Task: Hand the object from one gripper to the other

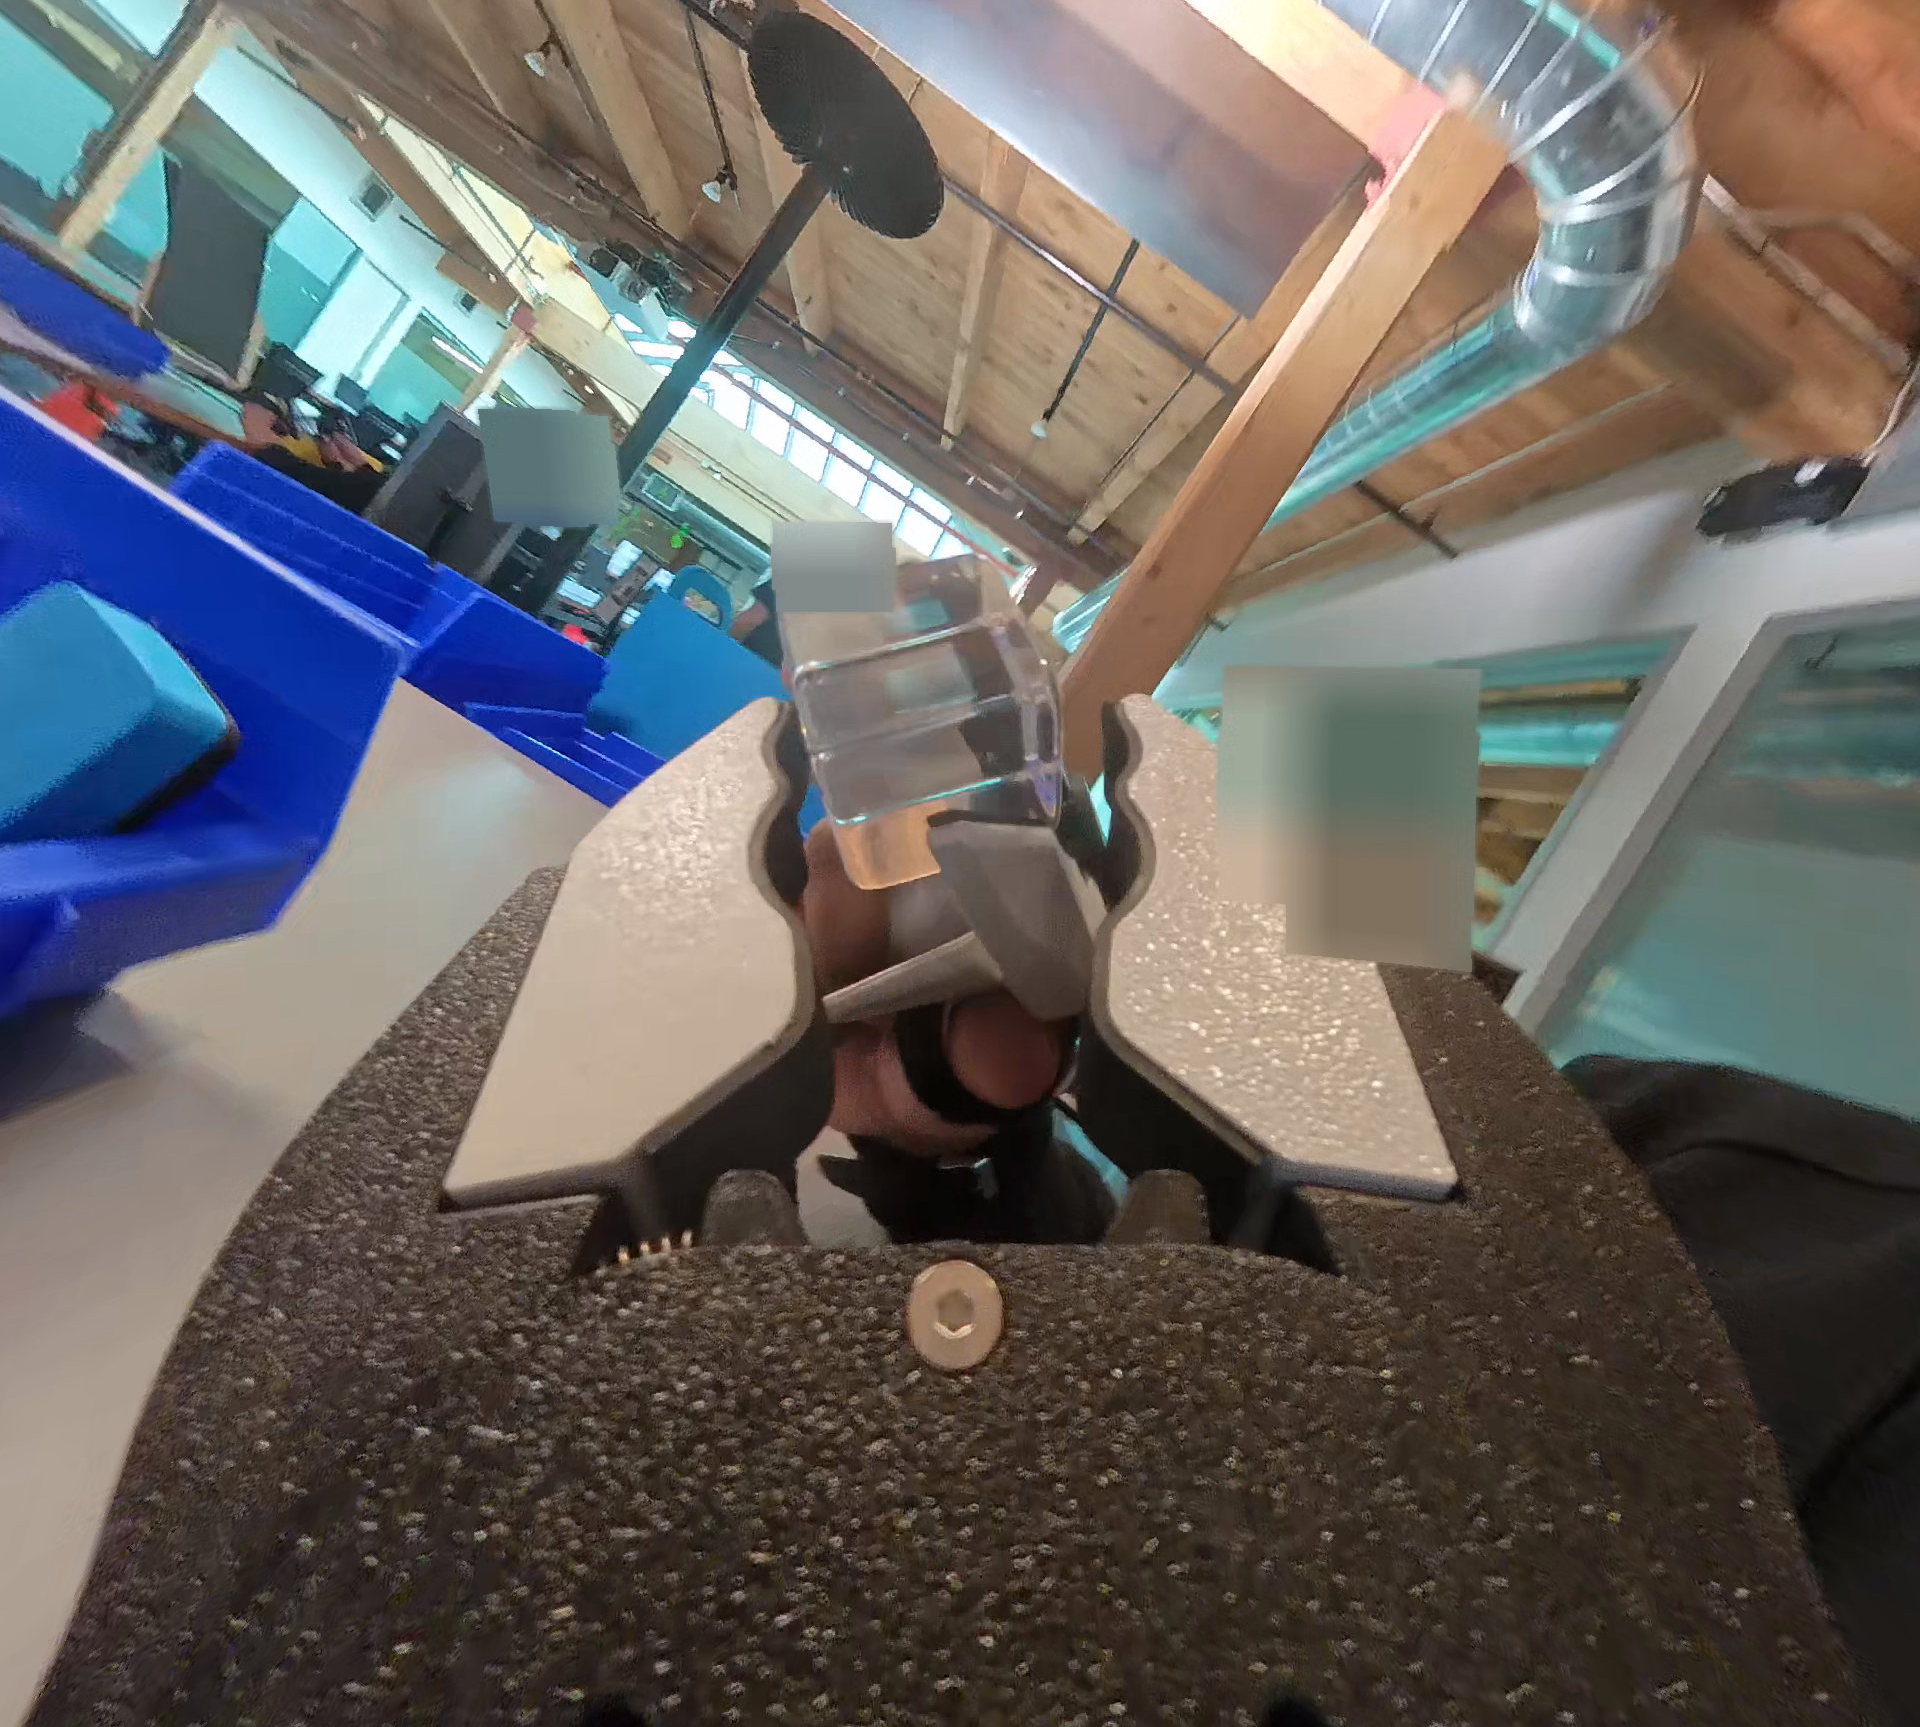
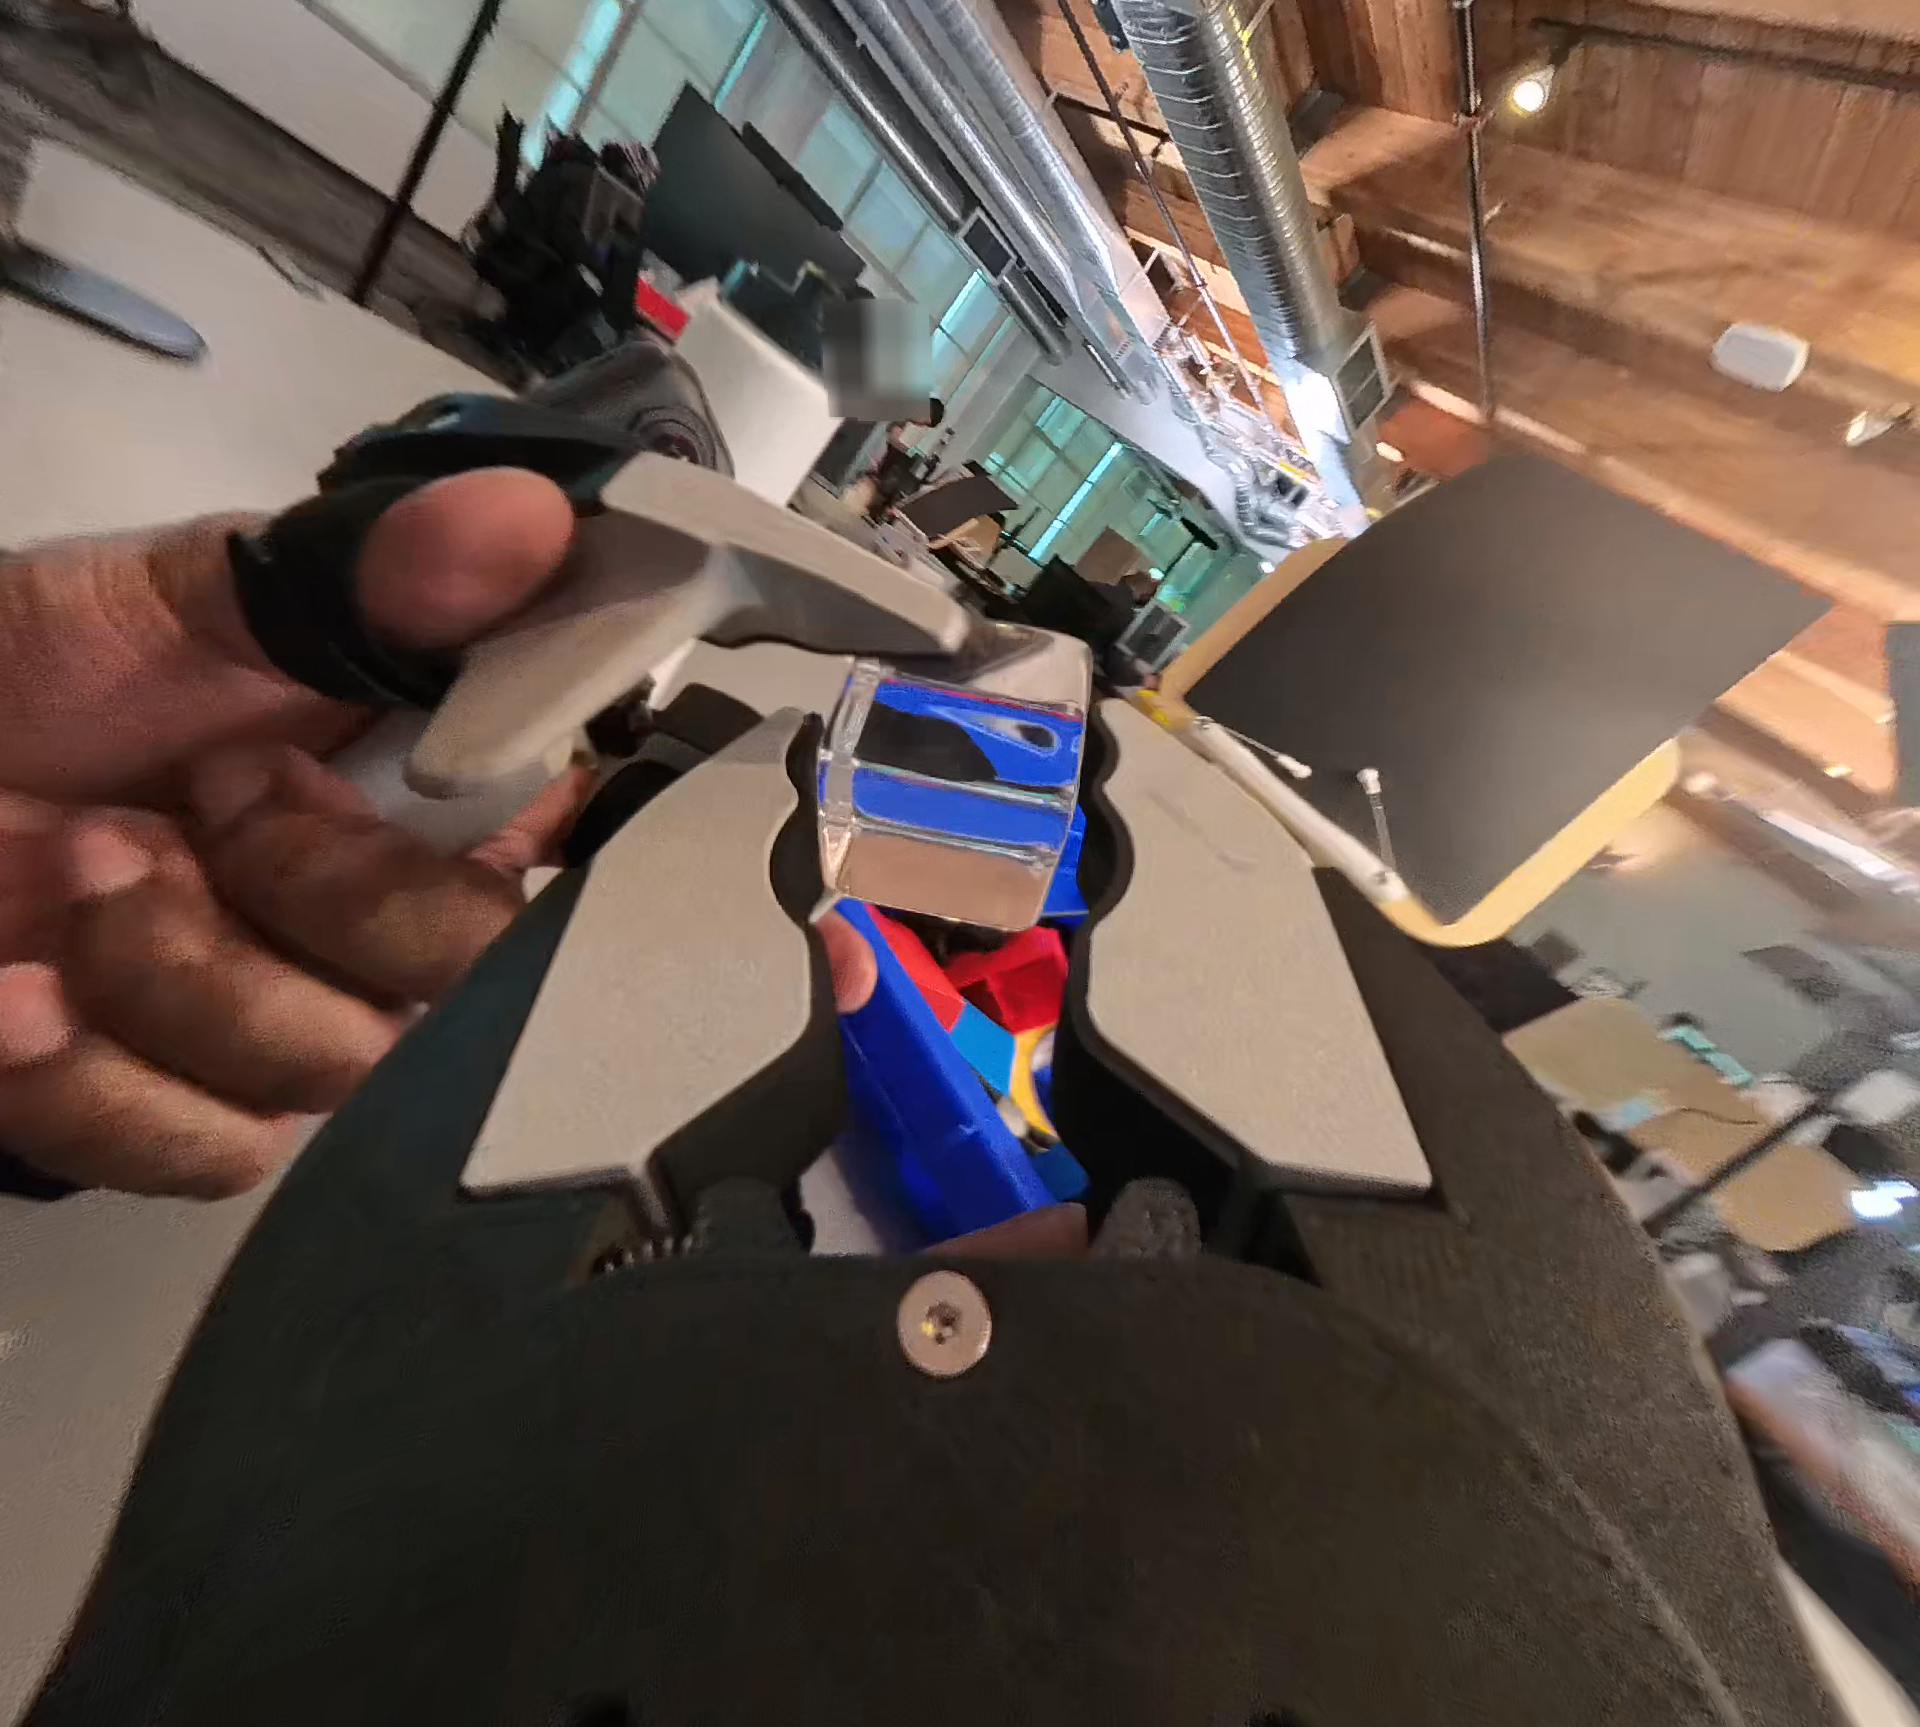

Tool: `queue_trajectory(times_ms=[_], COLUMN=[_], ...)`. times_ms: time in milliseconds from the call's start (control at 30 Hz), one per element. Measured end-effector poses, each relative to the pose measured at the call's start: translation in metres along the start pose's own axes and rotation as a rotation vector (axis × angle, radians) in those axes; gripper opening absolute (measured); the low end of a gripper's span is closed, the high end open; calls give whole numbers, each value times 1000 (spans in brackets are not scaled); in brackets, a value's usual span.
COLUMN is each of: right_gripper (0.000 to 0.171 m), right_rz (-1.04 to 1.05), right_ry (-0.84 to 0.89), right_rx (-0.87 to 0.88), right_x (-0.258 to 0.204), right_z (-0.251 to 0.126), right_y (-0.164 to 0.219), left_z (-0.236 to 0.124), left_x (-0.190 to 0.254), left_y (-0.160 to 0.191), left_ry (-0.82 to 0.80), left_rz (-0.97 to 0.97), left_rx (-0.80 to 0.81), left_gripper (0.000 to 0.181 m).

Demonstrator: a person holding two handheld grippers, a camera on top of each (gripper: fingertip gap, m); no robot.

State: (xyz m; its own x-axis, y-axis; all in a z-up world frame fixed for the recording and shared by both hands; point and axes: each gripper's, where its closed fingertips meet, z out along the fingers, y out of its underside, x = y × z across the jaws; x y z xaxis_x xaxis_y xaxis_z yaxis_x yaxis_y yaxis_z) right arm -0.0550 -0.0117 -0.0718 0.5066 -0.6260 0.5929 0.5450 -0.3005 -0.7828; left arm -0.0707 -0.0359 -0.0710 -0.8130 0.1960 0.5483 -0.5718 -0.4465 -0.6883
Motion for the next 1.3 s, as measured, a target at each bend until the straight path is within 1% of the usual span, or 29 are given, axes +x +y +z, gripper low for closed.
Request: queue_trajectory(times_ms=[100,167,233,333,400,533,633,700,800,867,900,1000,1067,1133,1233,1300], right_gripper=[47,47,47,47,47,47,47,47,47,47,47,46,48,50,56,58], right_rz=[253,451,666,923,1056,1269,1384,1424,1437,1435,1423,1331,1197,1013,658,437], right_ry=[-72,-138,-242,-340,-371,-412,-409,-423,-442,-442,-431,-382,-290,-188,-32,-5], right_rx=[62,108,136,147,149,205,275,303,309,303,297,238,174,116,29,-8], right_x=[8,12,11,9,8,4,4,0,-10,-15,-15,-16,-10,0,14,11], right_z=[-4,-6,-7,-4,-1,3,6,7,10,12,13,16,16,13,6,3], right_y=[-6,-10,-12,-11,-10,-18,-26,-31,-34,-34,-32,-24,-15,-8,-5,-9], left_z=[-5,-10,-15,-22,-24,-21,-16,-15,-14,-15,-17,-21,-25,-29,-32,-33], left_x=[8,15,19,15,7,4,6,8,6,6,4,-4,-10,-15,-24,-31], left_y=[-8,-13,-15,-14,-14,-22,-16,-17,-17,-18,-21,-25,-29,-34,-36,-35], left_ry=[-33,-52,-79,-145,-208,-346,-375,-395,-413,-426,-455,-544,-632,-711,-775,-808], left_rz=[260,474,704,1046,1220,1426,1499,1496,1436,1435,1447,1531,1616,1689,1725,1744], left_rx=[-42,-76,-111,-149,-144,-88,-79,-37,-11,-9,2,-49,-67,-90,-134,-176], left_gripper=[63,66,68,69,70,71,72,70,63,57,46,46,46,46,46,46])
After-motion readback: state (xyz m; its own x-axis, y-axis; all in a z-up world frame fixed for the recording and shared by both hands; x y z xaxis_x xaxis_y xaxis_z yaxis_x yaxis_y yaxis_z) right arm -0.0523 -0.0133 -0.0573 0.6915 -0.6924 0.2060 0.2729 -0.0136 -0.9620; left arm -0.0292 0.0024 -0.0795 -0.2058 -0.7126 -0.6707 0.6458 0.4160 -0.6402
